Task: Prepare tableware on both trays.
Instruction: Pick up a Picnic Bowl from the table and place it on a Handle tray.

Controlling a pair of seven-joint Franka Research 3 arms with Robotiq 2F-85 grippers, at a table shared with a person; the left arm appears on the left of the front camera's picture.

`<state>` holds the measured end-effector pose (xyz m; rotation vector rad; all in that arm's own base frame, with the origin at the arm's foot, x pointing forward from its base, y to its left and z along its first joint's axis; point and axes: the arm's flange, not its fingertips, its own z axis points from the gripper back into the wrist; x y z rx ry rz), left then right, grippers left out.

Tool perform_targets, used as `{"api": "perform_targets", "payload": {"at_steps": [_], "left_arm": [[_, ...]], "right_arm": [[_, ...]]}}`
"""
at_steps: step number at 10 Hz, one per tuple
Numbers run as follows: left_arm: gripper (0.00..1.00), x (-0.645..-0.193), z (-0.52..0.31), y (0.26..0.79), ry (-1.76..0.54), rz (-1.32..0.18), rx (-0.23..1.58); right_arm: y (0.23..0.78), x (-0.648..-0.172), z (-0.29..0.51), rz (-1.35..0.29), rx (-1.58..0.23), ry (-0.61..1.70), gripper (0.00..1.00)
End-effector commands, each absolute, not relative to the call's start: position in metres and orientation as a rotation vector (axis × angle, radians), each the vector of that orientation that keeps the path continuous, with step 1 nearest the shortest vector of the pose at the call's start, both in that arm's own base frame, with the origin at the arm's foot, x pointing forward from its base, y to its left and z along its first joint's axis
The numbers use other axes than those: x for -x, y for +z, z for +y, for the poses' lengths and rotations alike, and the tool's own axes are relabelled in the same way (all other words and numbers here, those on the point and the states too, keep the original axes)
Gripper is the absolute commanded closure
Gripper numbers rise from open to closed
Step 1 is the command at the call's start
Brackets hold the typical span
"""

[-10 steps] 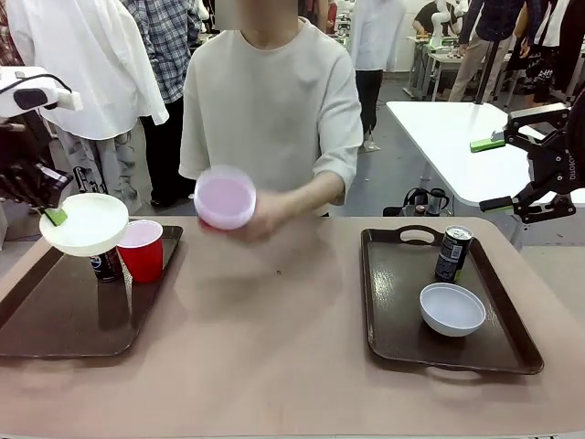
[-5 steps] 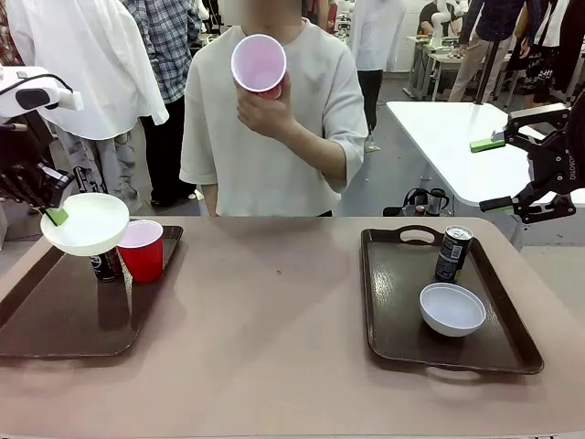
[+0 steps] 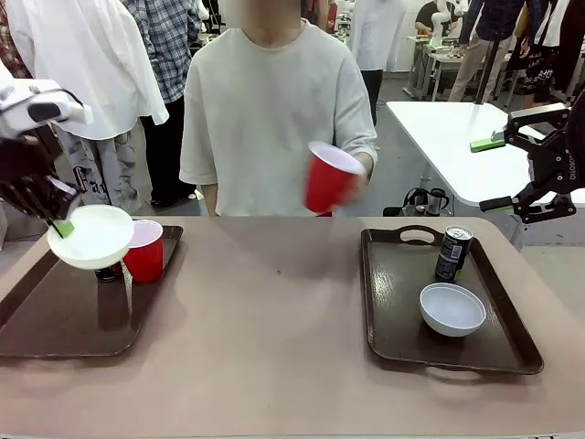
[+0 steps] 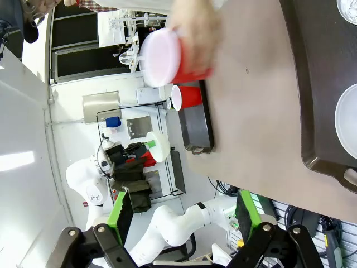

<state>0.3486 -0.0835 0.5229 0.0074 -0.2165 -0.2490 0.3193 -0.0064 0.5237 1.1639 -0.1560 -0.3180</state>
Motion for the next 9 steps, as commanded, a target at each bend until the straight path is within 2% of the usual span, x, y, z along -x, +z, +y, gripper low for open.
{"api": "perform_targets", "payload": {"at_steps": [1, 4, 6, 9], "left_arm": [[0.96, -0.347, -0.089, 0.484, -0.293, -0.174, -0.053], [0.96, -0.339, -0.079, 0.445, -0.291, -0.146, -0.099], [0.96, -0.336, -0.067, 0.429, -0.26, -0.143, -0.062], [0.96, -0.35, -0.056, 0.394, -0.207, -0.158, -0.048]], "right_arm": [[0.522, -0.32, -0.007, -0.164, -1.177, -0.298, 0.04], [0.522, -0.32, -0.007, -0.164, -1.177, -0.298, 0.04], [0.522, -0.32, -0.007, -0.164, -1.177, -0.298, 0.04], [0.522, -0.32, -0.007, -0.164, -1.177, -0.298, 0.04]]}}
